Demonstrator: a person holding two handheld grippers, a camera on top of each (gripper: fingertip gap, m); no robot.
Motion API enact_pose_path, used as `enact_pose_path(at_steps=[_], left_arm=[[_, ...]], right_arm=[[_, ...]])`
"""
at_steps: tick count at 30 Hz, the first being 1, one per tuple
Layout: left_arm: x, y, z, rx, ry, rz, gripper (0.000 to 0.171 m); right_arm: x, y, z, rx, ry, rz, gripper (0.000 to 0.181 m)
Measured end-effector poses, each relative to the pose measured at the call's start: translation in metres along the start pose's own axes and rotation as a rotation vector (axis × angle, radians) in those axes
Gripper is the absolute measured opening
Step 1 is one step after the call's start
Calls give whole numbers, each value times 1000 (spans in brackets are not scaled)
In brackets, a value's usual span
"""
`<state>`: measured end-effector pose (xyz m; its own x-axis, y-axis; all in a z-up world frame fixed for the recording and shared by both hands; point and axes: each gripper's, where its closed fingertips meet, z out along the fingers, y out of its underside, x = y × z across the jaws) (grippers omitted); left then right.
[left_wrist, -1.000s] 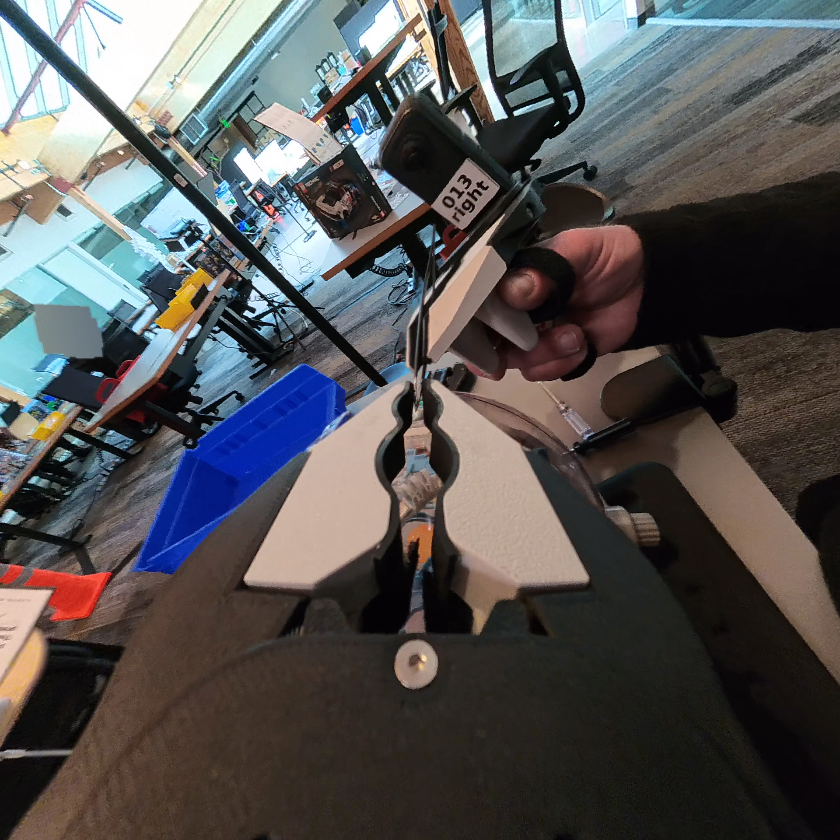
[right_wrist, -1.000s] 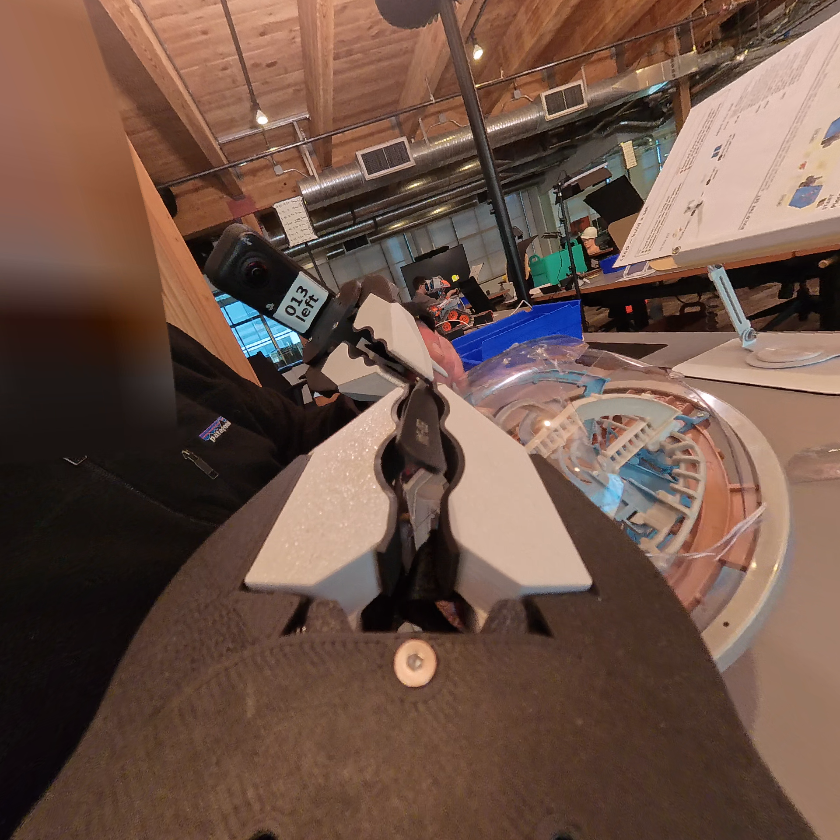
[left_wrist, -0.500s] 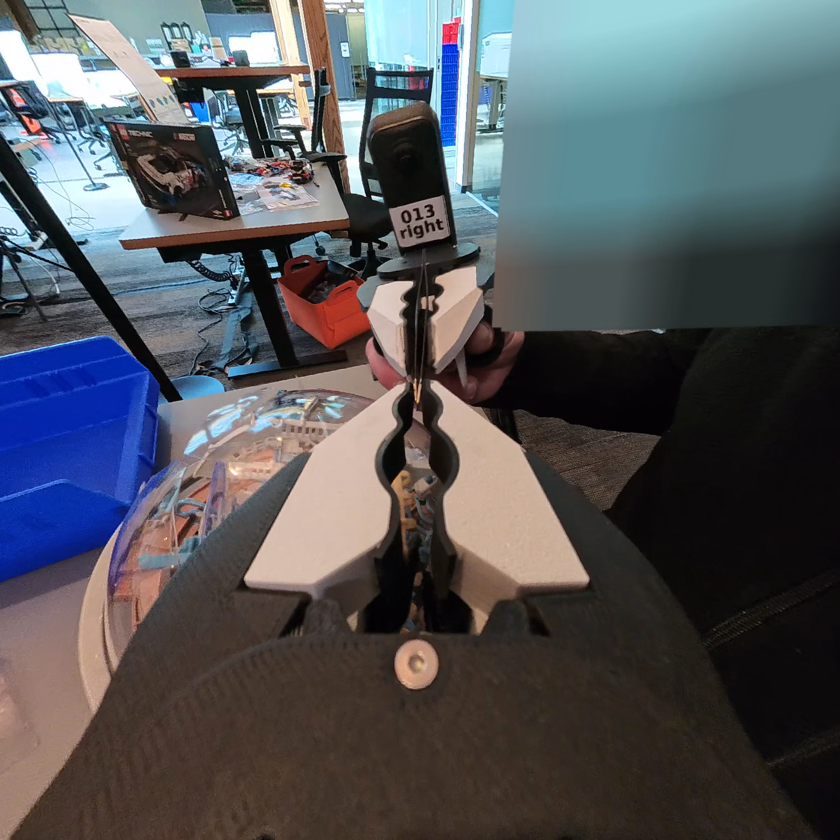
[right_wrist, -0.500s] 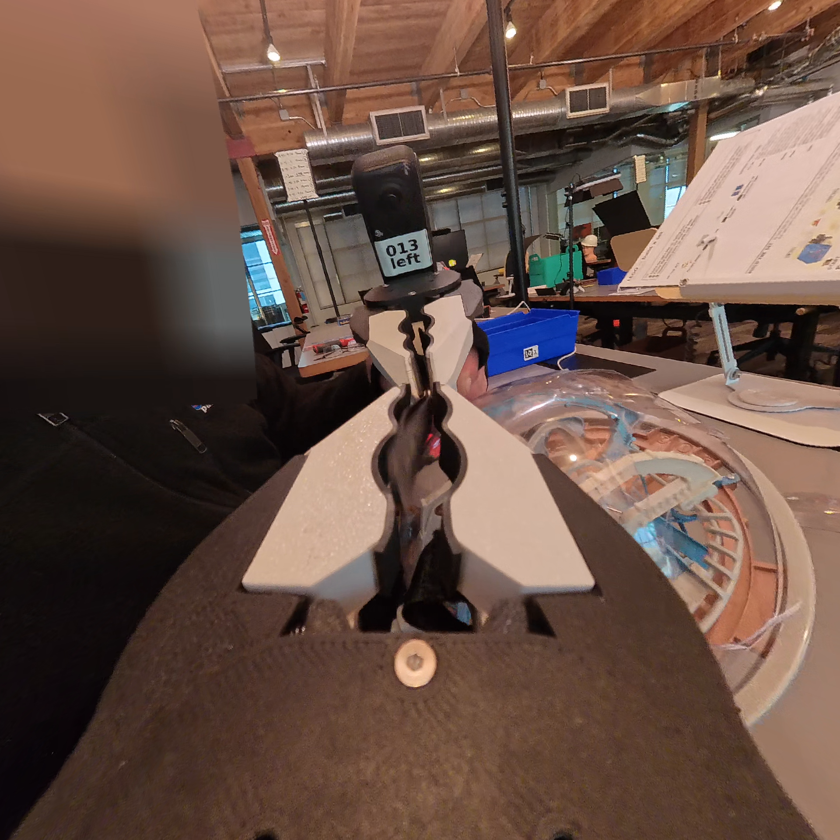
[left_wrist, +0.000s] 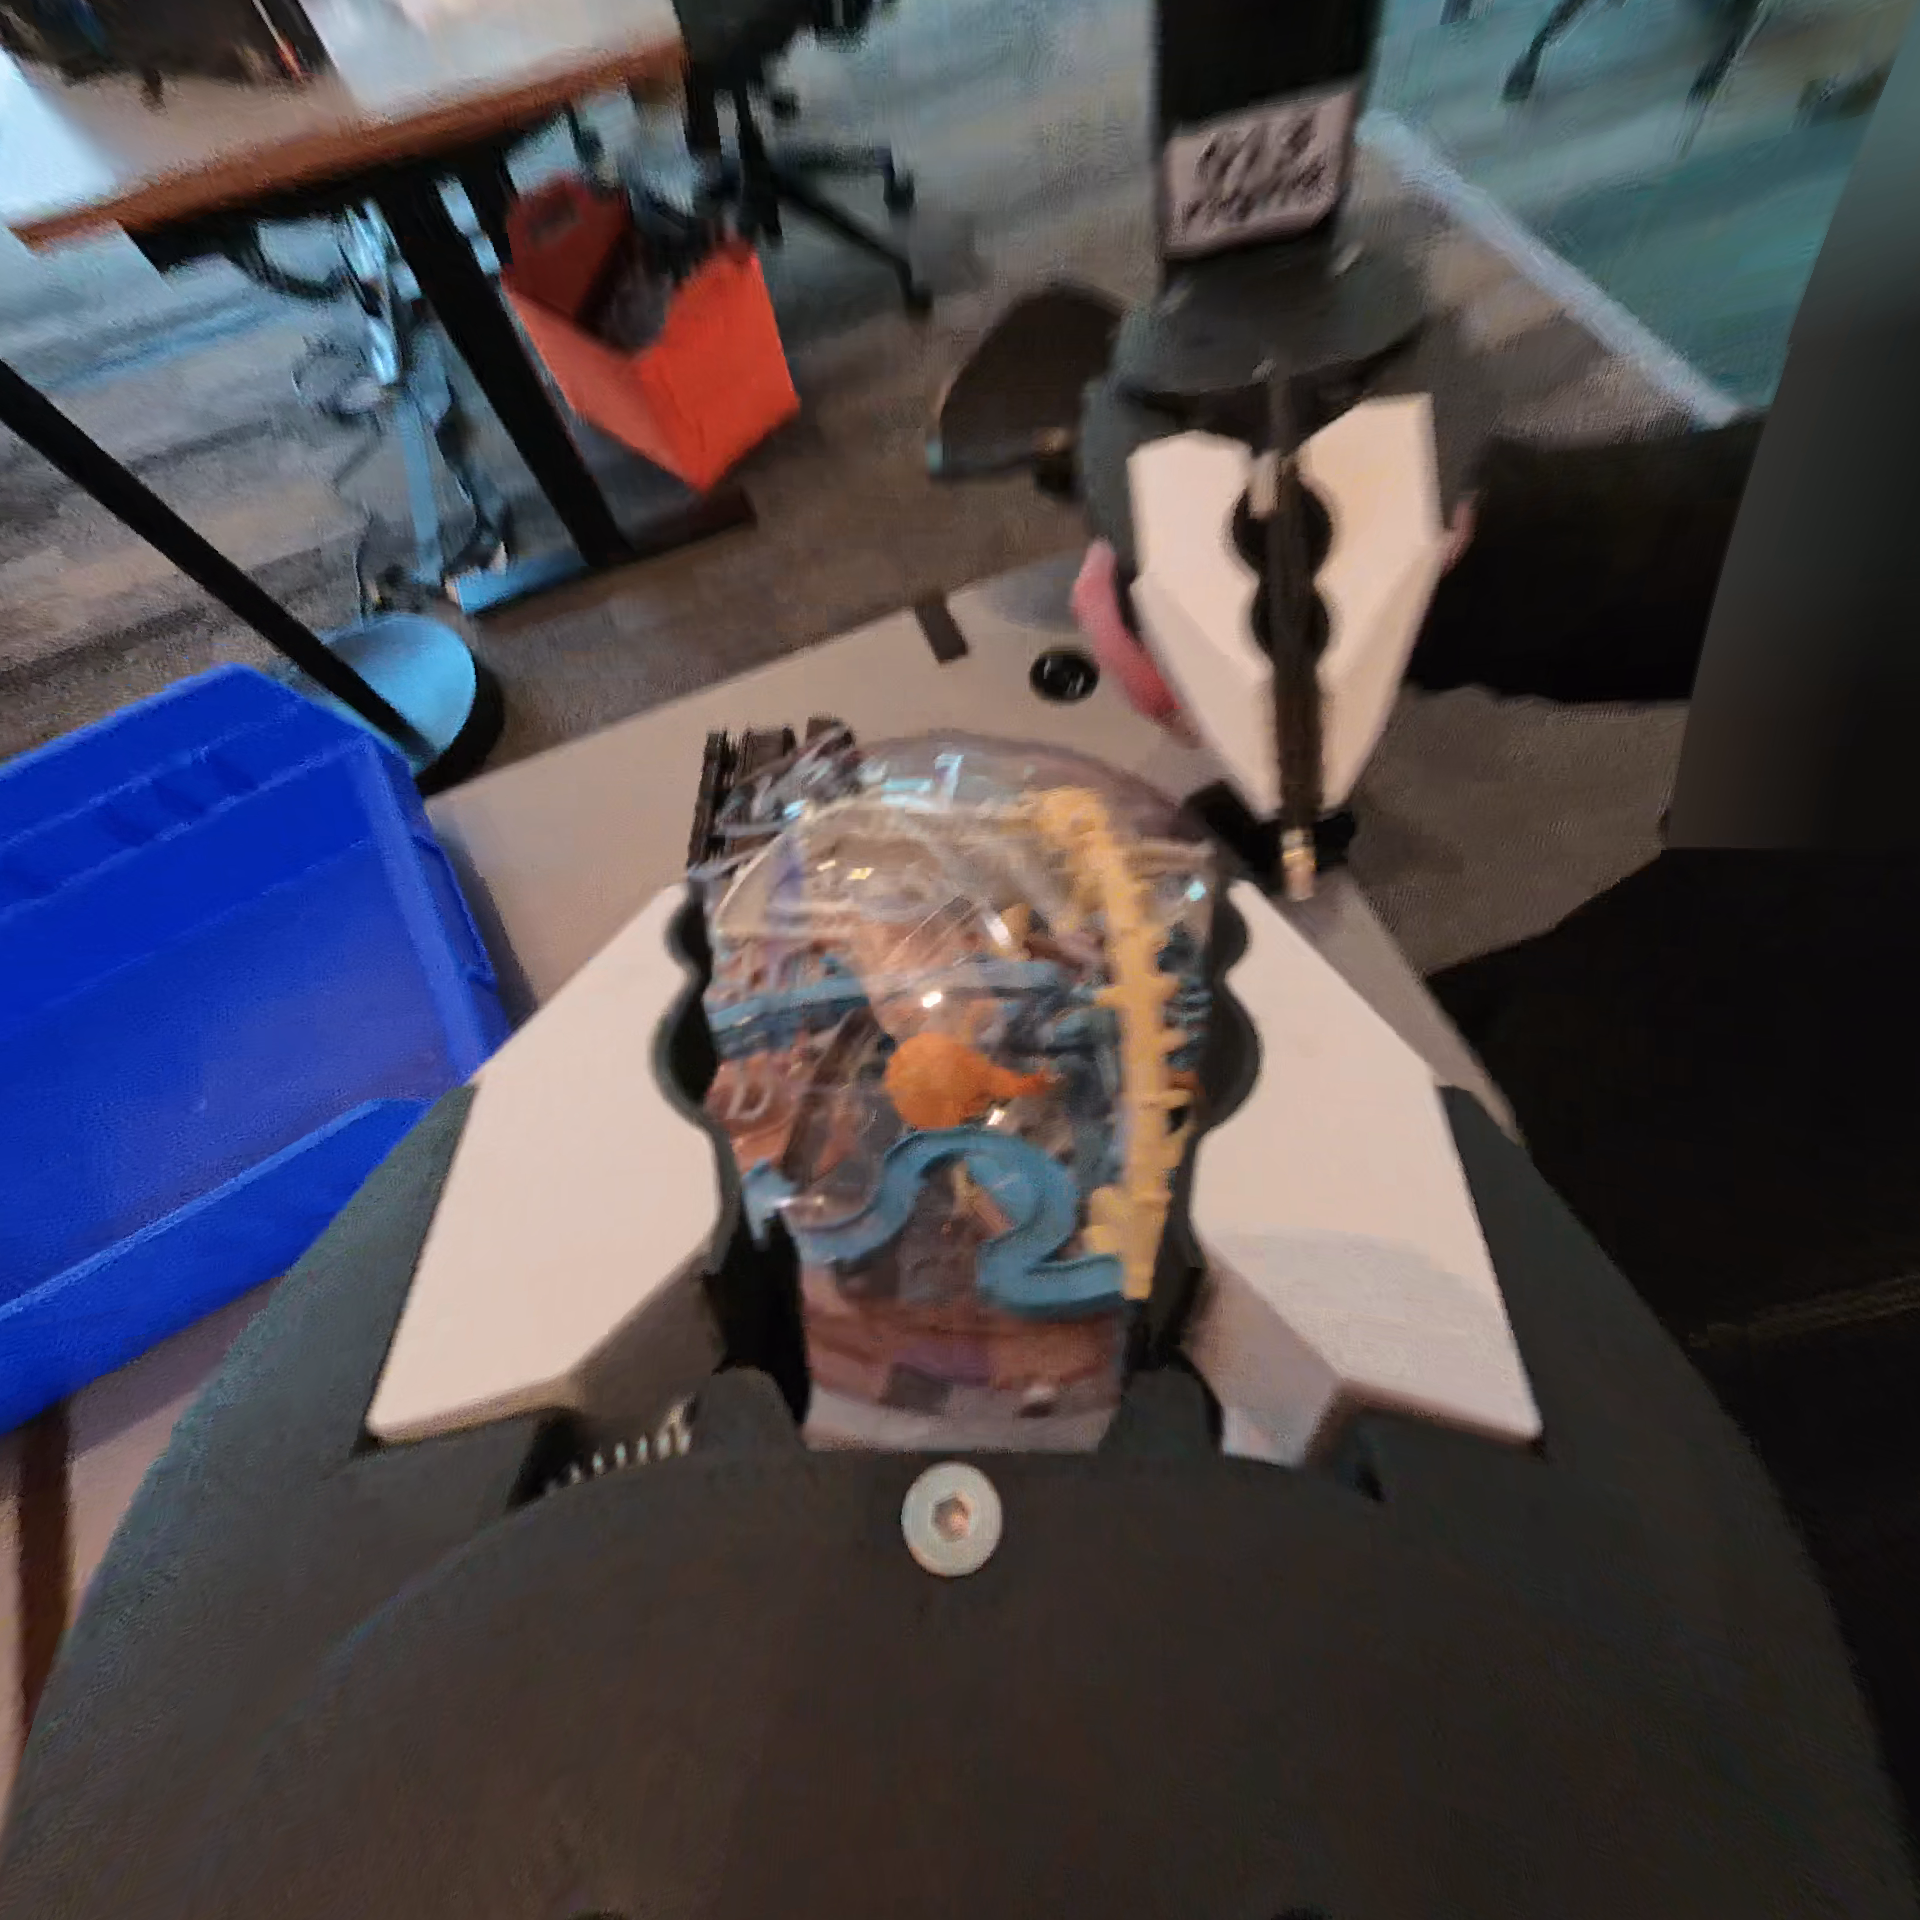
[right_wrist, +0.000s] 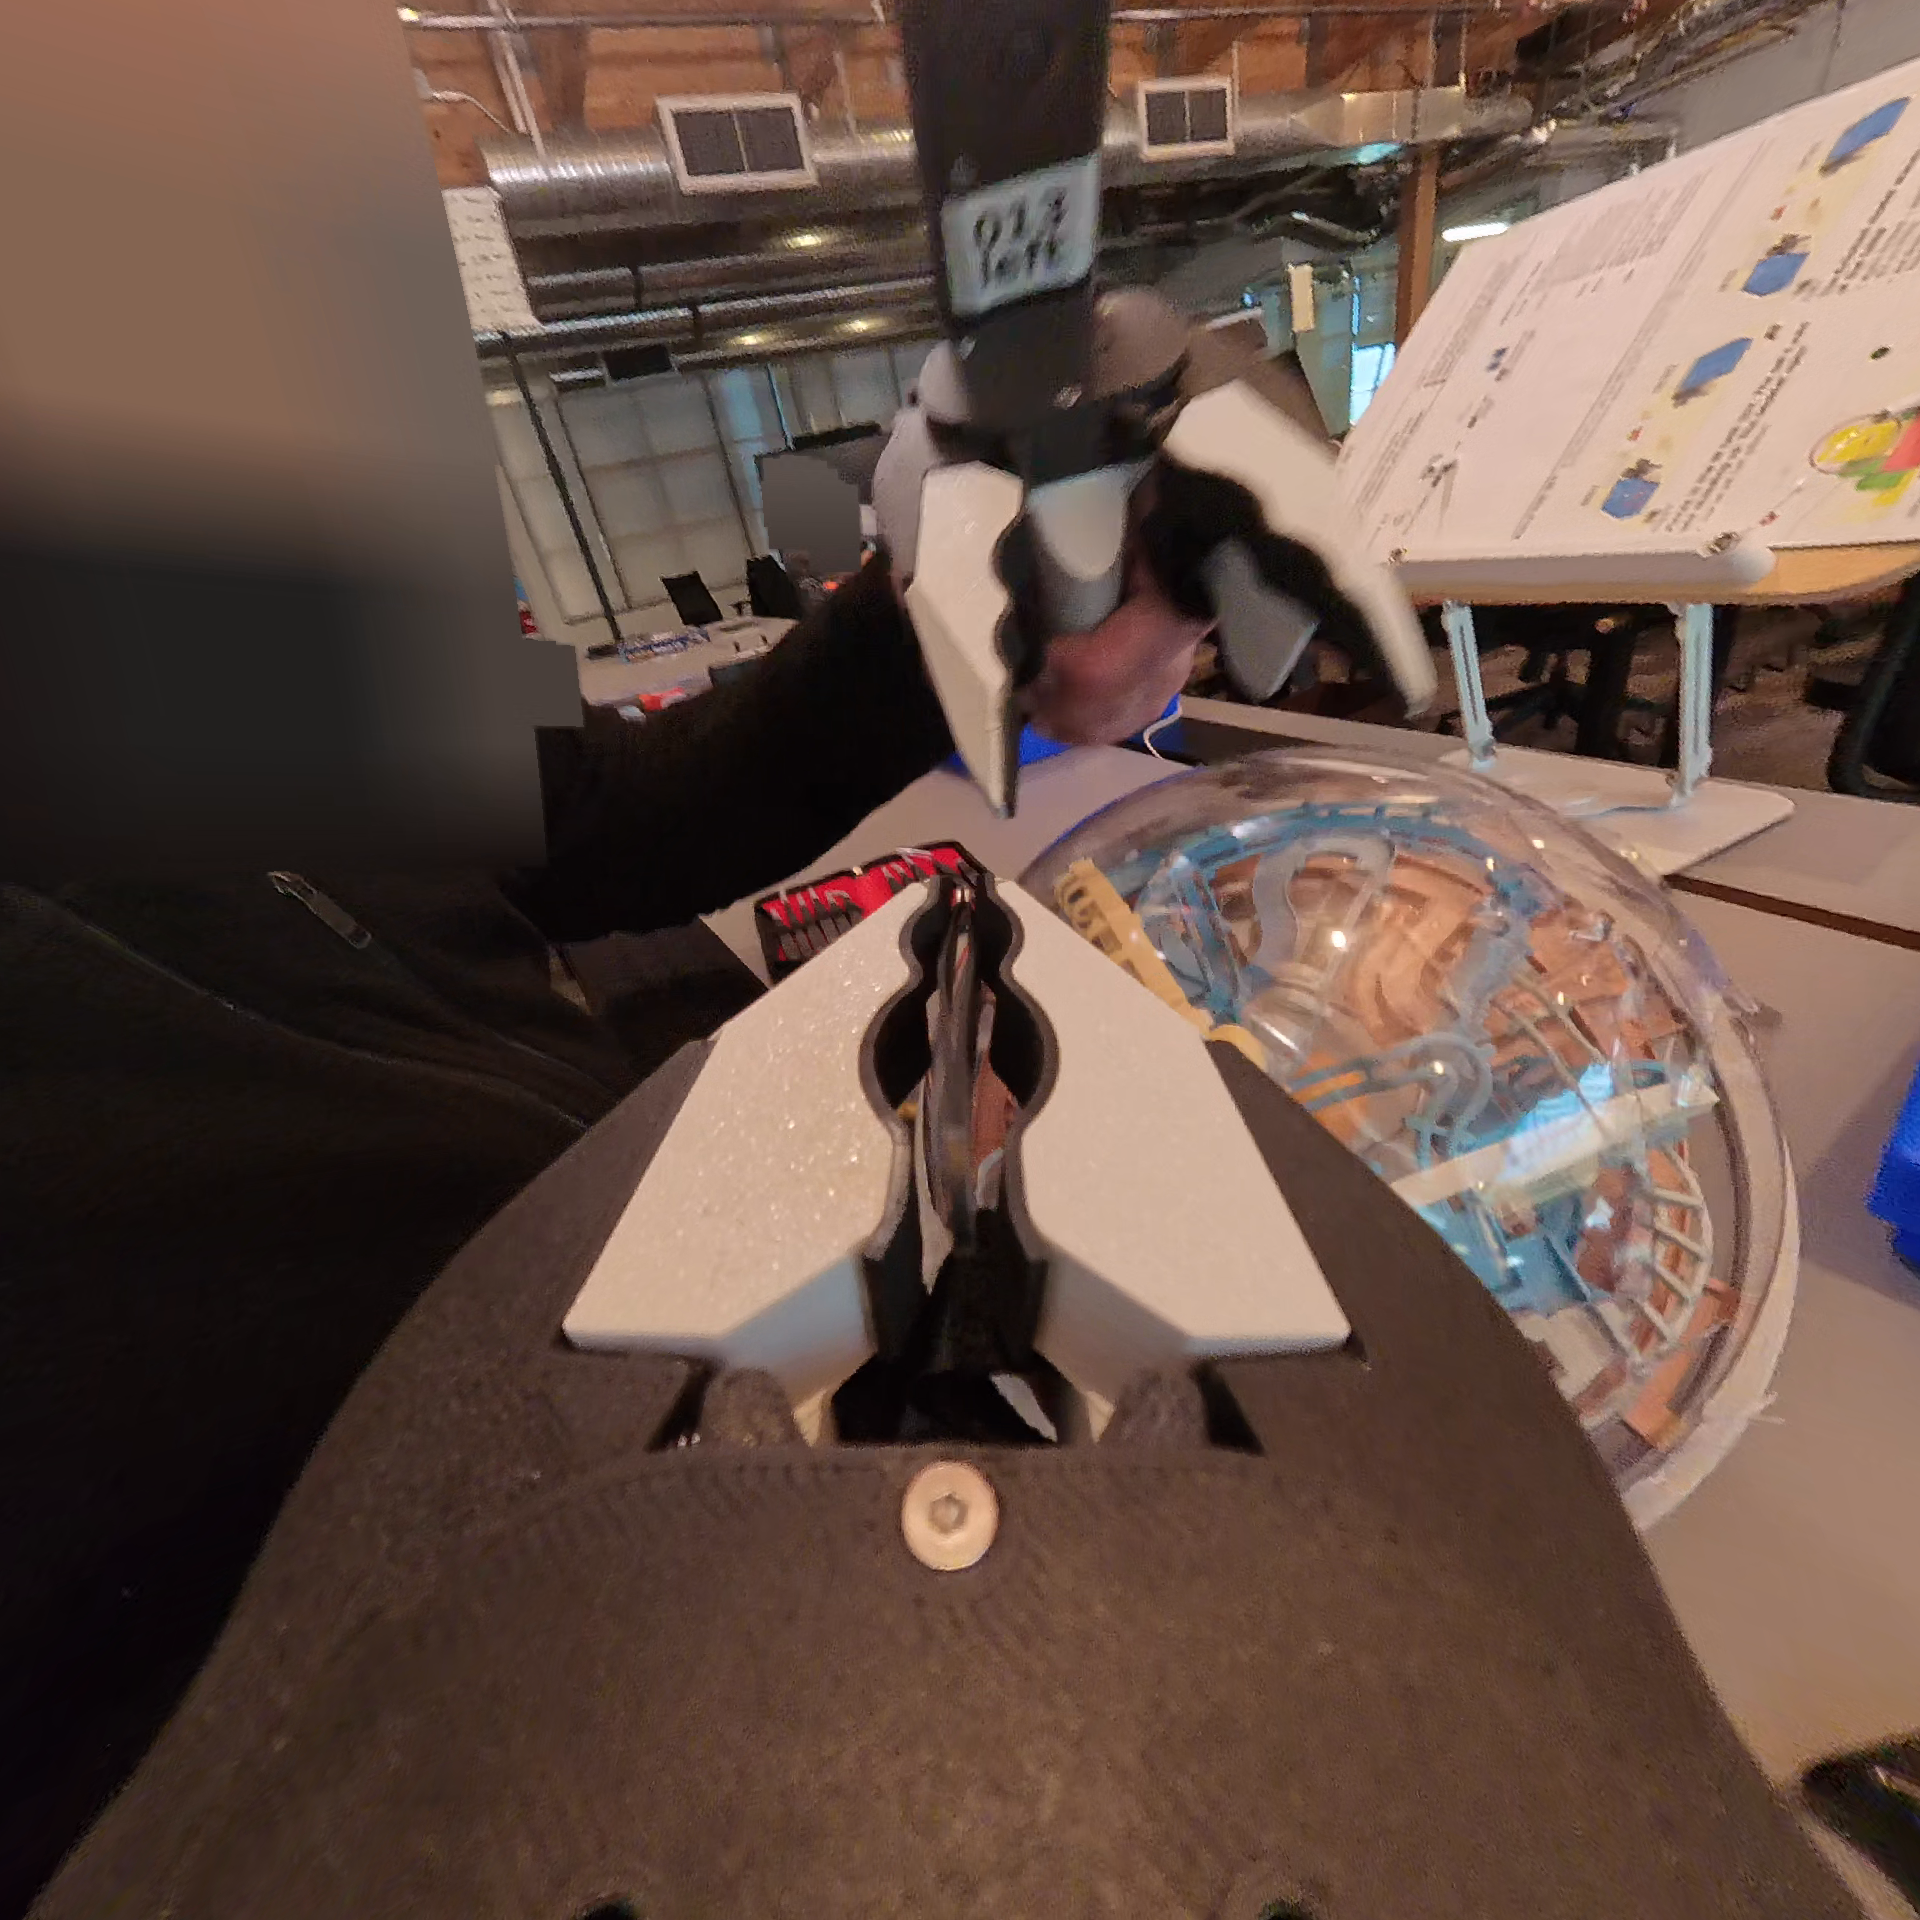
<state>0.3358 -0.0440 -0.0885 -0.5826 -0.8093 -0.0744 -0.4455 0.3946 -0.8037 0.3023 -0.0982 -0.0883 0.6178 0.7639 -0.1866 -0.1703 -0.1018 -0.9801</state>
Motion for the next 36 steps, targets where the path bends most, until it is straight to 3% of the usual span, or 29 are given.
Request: enact_pose_path(at_steps=[3,6,13,22,32,36], left_arm=[[-14,20,28,-187,133,-51,139],[-5,37,47,-286,290,-89,159],[-17,34,52,-229,342,-194,158],[-12,30,59,-247,370,-199,158],[-8,29,59,-221,359,-167,159],[-3,28,58,-206,363,-122,158]], right_arm=[[3,13,-9,-22,35,13,2],[2,21,-18,-32,55,14,1],[-17,47,-23,-114,51,-42,2],[-21,105,-20,-408,261,-302,1],[-16,113,-14,-403,342,-459,1],[-19,117,-7,-467,382,-582,1]])
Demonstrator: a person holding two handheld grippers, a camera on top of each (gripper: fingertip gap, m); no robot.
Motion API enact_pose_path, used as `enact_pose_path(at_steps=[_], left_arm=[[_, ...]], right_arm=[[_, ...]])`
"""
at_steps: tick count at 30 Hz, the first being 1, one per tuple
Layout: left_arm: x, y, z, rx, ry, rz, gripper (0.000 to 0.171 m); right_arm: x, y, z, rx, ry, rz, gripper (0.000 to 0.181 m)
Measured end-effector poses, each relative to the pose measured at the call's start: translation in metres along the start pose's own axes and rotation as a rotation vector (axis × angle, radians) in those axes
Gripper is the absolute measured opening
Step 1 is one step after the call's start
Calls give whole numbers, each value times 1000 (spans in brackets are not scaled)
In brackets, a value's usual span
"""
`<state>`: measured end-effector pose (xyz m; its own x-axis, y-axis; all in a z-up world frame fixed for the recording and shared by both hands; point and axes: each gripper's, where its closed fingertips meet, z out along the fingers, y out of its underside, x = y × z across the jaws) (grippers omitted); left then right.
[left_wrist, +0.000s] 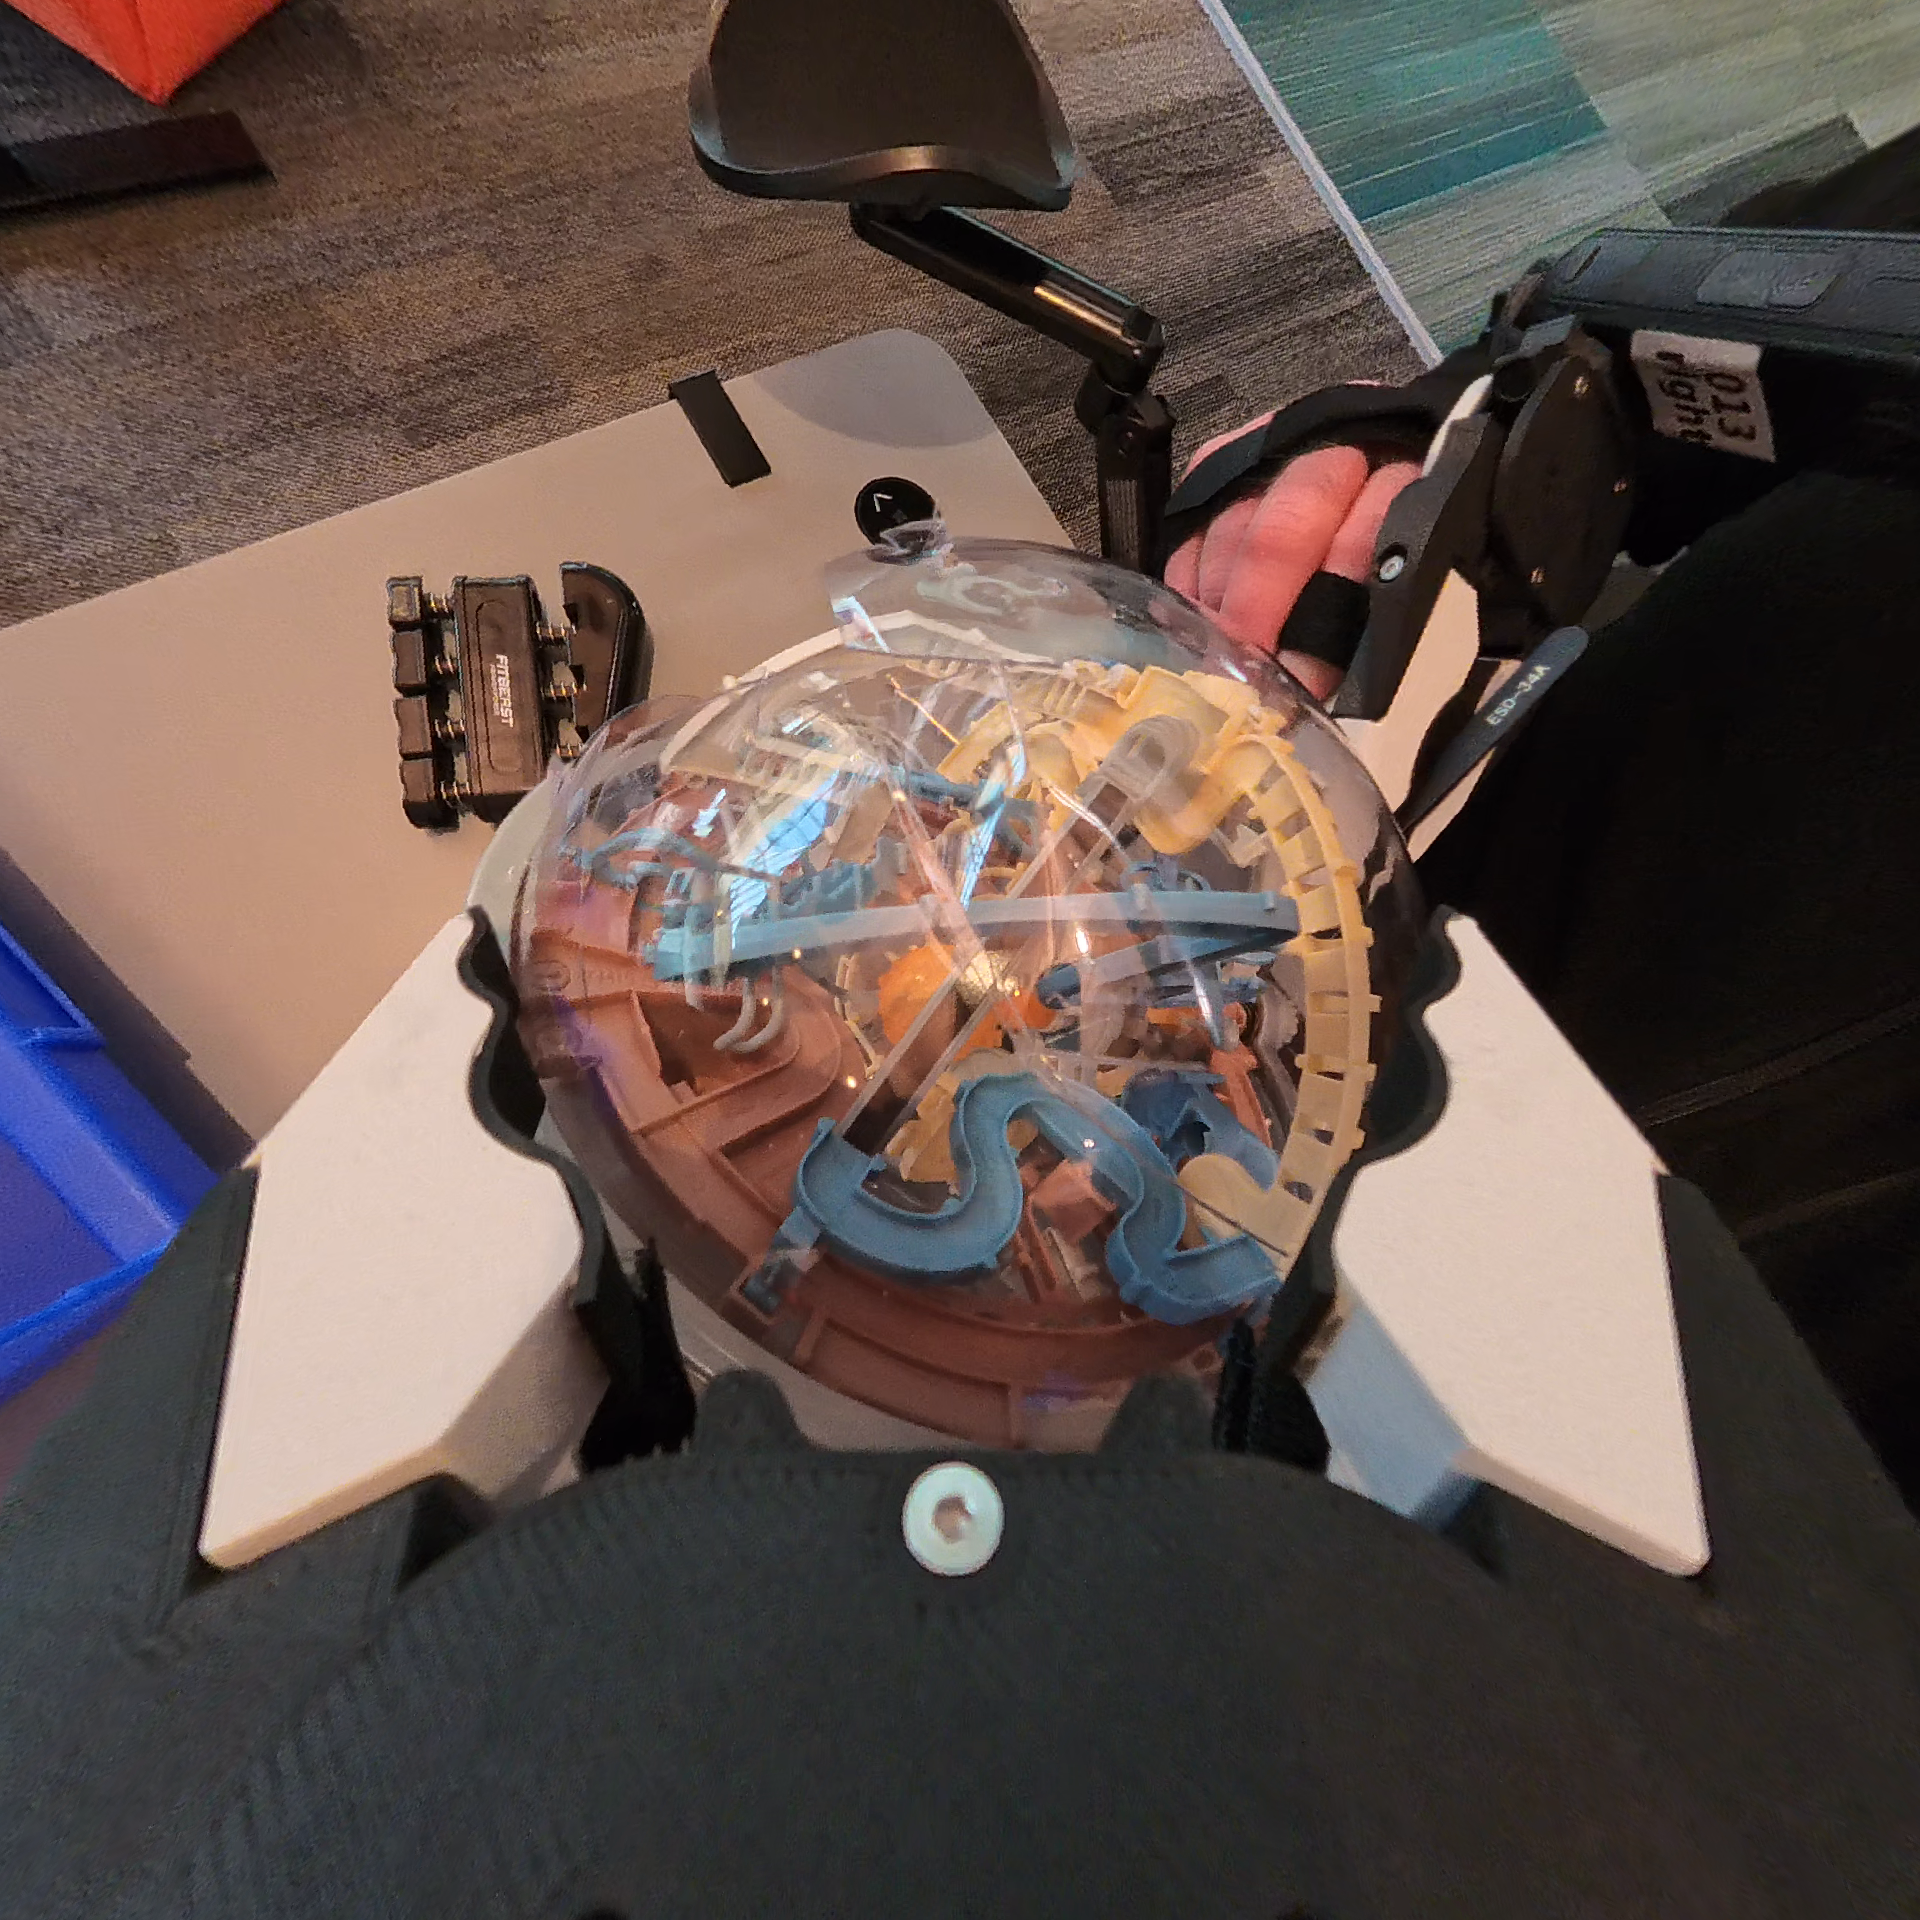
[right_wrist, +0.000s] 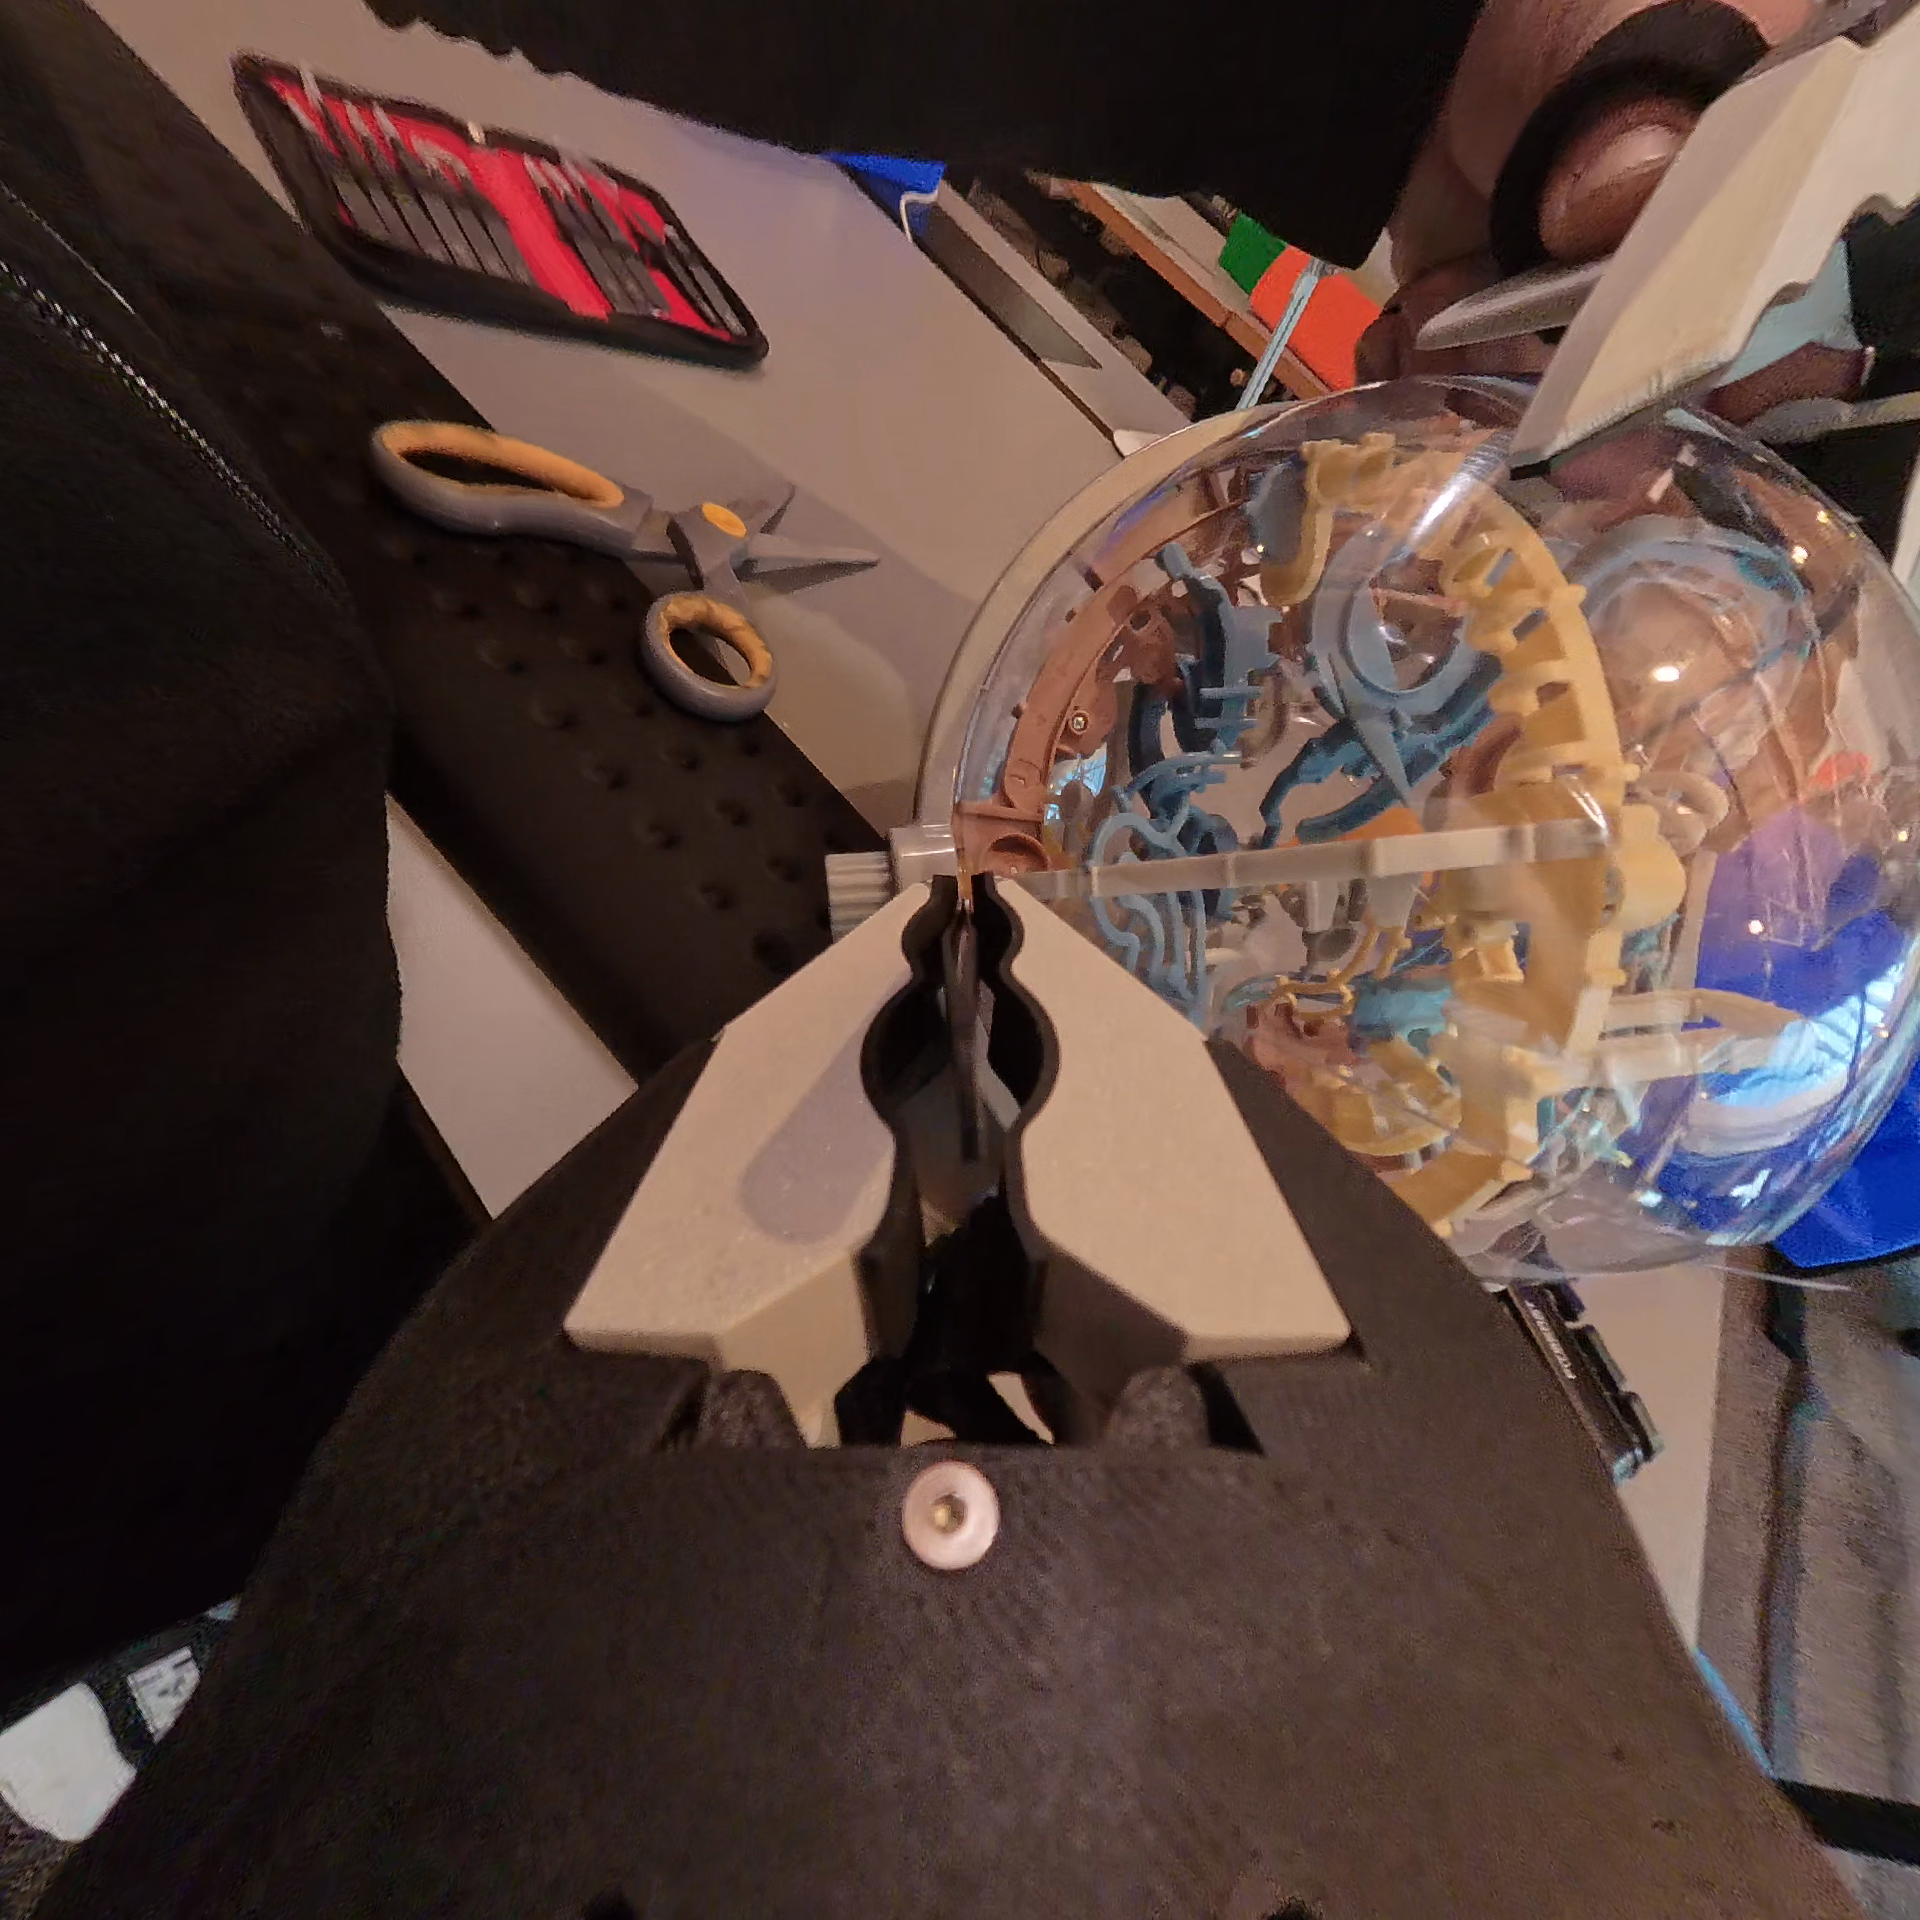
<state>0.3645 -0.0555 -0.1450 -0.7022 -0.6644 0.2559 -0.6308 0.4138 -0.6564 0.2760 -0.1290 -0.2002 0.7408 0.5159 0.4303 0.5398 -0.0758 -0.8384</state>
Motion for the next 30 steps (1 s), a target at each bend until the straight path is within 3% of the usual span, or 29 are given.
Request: enact_pose_path(at_steps=[13,19,24,30], left_arm=[[4,-8,2,11,-27,92,154],[0,-1,-7,80,-51,56,153],[0,4,-16,98,-117,94,151],[-1,19,-31,86,-168,26,145]], right_arm=[[-4,5,11,-96,-20,-26,0],[-1,5,11,-5,-80,26,1],[0,12,23,-23,-52,-24,1],[5,9,24,-5,-65,-36,1]])
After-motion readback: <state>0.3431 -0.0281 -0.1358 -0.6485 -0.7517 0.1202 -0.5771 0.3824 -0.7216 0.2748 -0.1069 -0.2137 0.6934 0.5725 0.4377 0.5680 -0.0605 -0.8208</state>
